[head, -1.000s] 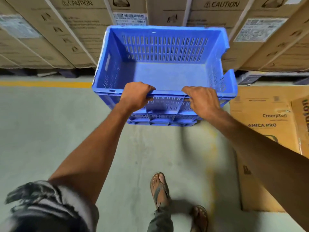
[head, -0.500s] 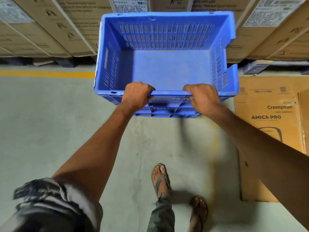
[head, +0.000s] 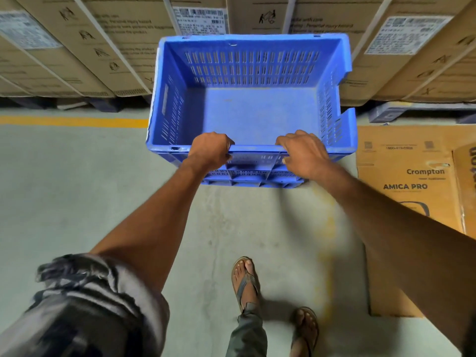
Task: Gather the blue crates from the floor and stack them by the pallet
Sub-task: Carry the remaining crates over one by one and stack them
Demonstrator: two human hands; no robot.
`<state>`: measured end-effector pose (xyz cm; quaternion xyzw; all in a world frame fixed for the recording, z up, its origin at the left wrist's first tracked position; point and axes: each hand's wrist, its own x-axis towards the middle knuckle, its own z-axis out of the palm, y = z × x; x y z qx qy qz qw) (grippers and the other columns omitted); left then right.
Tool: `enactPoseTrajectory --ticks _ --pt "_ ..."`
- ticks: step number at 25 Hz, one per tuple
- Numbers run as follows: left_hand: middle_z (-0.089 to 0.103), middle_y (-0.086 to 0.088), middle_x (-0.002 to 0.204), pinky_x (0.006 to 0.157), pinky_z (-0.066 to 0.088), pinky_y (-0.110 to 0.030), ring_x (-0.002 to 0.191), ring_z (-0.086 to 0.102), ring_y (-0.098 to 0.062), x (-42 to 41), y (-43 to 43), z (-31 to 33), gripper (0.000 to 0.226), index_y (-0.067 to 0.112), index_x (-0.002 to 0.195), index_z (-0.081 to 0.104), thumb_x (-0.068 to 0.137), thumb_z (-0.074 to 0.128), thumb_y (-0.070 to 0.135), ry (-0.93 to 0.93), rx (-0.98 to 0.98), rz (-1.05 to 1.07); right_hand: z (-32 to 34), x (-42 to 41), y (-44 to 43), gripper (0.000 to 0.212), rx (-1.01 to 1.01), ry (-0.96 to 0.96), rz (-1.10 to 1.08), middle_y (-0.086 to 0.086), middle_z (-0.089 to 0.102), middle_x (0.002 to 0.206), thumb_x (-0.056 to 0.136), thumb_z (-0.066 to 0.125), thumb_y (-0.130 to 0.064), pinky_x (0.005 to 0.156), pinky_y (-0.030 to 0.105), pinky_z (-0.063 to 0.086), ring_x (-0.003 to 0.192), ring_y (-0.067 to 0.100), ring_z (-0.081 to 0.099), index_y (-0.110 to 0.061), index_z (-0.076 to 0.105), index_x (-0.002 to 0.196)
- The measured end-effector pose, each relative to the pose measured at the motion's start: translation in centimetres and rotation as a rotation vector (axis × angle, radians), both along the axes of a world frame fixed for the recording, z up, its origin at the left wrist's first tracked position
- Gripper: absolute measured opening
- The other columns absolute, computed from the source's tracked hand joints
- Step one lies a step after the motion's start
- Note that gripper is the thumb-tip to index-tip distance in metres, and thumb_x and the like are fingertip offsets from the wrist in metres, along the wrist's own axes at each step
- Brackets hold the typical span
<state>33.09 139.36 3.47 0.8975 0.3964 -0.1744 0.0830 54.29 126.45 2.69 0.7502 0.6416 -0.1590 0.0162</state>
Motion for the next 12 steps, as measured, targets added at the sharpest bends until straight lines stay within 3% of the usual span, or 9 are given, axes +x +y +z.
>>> enactPoseTrajectory --ticks 2,5,7,9,12 --pt "0.071 -0.006 0.104 0.075 0.043 -0.035 0.101 0.065 -0.033 -0.2 0.6 0.3 0.027 0.027 0.113 0.069 0.087 0.071 0.034 0.013 -0.002 -0.025 1.4 2.8 0.0 0.042 -0.122 0.141 -0.042 0.002 0.068 0.108 0.078 0.073 -0.023 0.082 0.035 0.046 0.105 0.029 0.060 -0.027 0.064 0.118" --pt "0.070 -0.001 0.113 0.092 0.042 -0.042 0.107 0.065 -0.029 0.1 -0.6 -0.2 0.042 0.027 0.125 0.061 0.086 0.073 0.038 -0.085 0.081 -0.095 1.8 6.8 -3.2 0.045 -0.079 -0.024 -0.029 0.008 0.070 0.108 0.071 0.074 -0.014 0.084 0.037 0.046 0.108 0.033 0.058 -0.023 0.066 0.115" --pt "0.069 0.001 0.117 0.092 0.040 -0.042 0.109 0.063 -0.029 1.3 -1.9 -0.9 0.041 0.027 0.130 0.057 0.091 0.067 0.033 -0.182 0.083 -0.132 0.7 8.1 -5.6 0.046 0.062 -0.120 0.006 0.009 0.067 0.114 0.070 0.072 -0.005 0.094 0.040 0.038 0.120 0.032 0.049 -0.015 0.065 0.114" --pt "0.070 -0.001 0.111 0.088 0.041 -0.043 0.104 0.062 -0.032 2.3 -2.6 -1.4 0.032 0.025 0.121 0.057 0.090 0.063 0.021 -0.205 0.111 -0.128 -0.5 8.0 -6.8 0.043 0.162 -0.138 0.012 0.008 0.065 0.116 0.074 0.072 -0.002 0.099 0.040 0.029 0.127 0.030 0.043 -0.012 0.061 0.115" --pt "0.069 -0.003 0.110 0.086 0.040 -0.044 0.100 0.063 -0.035 2.3 -3.0 -1.4 0.034 0.023 0.116 0.056 0.085 0.058 0.008 -0.173 0.113 -0.066 -1.1 7.7 -6.3 0.042 0.173 -0.169 0.031 0.008 0.066 0.110 0.075 0.071 0.001 0.094 0.039 0.028 0.117 0.032 0.046 -0.013 0.057 0.113"
